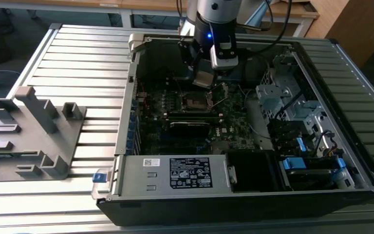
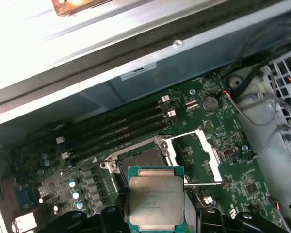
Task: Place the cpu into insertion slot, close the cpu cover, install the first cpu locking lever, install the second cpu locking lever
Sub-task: 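Place the cpu into insertion slot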
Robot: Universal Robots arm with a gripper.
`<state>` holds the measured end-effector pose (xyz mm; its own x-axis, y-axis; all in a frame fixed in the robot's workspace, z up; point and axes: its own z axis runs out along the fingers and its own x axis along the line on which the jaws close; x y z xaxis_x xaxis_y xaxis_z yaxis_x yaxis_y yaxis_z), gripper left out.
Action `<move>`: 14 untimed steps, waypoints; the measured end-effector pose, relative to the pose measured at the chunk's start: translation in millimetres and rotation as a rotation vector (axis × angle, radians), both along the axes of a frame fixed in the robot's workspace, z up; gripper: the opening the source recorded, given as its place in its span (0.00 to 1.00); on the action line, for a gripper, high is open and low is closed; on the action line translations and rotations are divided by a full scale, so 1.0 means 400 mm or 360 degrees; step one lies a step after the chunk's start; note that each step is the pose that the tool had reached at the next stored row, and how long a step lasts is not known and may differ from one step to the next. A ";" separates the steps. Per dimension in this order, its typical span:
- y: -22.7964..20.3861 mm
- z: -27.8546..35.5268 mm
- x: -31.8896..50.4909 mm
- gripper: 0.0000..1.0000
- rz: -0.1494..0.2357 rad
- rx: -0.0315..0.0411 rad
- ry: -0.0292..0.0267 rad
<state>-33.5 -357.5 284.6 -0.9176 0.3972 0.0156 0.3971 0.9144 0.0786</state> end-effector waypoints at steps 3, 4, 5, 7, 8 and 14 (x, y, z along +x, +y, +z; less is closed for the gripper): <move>0.000 -0.001 0.000 0.54 -0.0084 0.0000 0.00000; 0.000 -0.001 0.000 0.54 -0.0113 0.0000 0.00000; 0.000 -0.001 0.000 0.54 -0.0141 0.0000 0.00000; 0.000 -0.002 0.000 0.54 -0.0199 0.0000 0.00000; 0.000 -0.002 0.000 0.54 -0.0229 0.0000 0.00000; 0.000 -0.002 0.000 0.54 -0.0283 0.0000 0.00000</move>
